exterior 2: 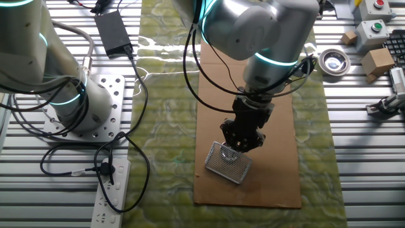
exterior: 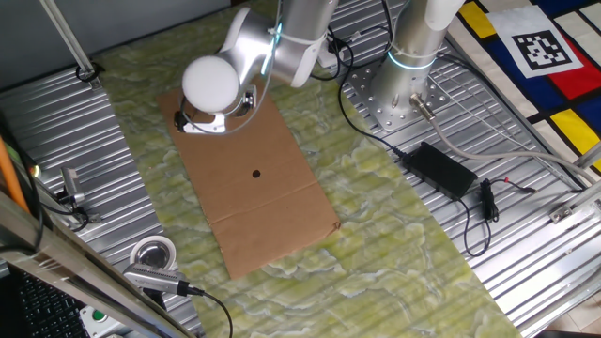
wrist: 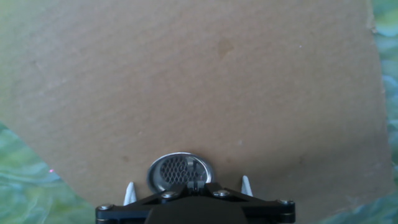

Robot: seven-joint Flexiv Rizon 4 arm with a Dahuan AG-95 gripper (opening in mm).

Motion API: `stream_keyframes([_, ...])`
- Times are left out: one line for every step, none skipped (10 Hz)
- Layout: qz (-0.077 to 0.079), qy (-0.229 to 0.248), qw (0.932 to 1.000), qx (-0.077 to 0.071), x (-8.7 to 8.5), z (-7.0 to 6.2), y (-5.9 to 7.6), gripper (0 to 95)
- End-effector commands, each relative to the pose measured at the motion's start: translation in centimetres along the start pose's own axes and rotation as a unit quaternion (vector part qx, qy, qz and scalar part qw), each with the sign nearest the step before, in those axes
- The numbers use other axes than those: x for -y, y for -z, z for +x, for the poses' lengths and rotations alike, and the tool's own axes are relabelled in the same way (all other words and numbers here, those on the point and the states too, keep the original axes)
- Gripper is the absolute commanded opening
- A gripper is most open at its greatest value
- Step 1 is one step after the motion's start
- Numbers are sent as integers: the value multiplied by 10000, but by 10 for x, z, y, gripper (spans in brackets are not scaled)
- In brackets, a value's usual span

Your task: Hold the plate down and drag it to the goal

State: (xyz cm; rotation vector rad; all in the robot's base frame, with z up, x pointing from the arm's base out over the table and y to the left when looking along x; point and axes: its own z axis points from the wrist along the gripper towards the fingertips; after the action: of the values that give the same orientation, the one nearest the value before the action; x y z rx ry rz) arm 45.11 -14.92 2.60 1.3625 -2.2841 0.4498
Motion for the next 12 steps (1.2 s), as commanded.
stream_keyframes([-46, -36, 10000, 13, 0, -2, 3, 0])
stream_keyframes([-56, -51, 10000, 14, 0, -3, 5, 0])
stream_keyframes([-98, -121, 9999, 56, 0, -5, 11, 0])
stream_keyframes([-114, -216, 9997, 68, -1, -9, 19, 0])
stream_keyframes([-126, -258, 9995, 93, -1, -10, 22, 0])
stream_keyframes([-157, -385, 9990, 170, -1, -13, 32, 0])
stream_keyframes([-157, -406, 9989, 178, -1, -12, 32, 0])
stream_keyframes([-175, -414, 9988, 208, -1, -13, 32, 0])
stream_keyframes([-166, -414, 9988, 196, -1, -14, 33, 0])
stream_keyframes([-157, -405, 9989, 184, -1, -15, 32, 0])
stream_keyframes([-153, -336, 9992, 173, -1, -15, 32, 0])
stream_keyframes([-160, -348, 9991, 190, -1, -15, 32, 0])
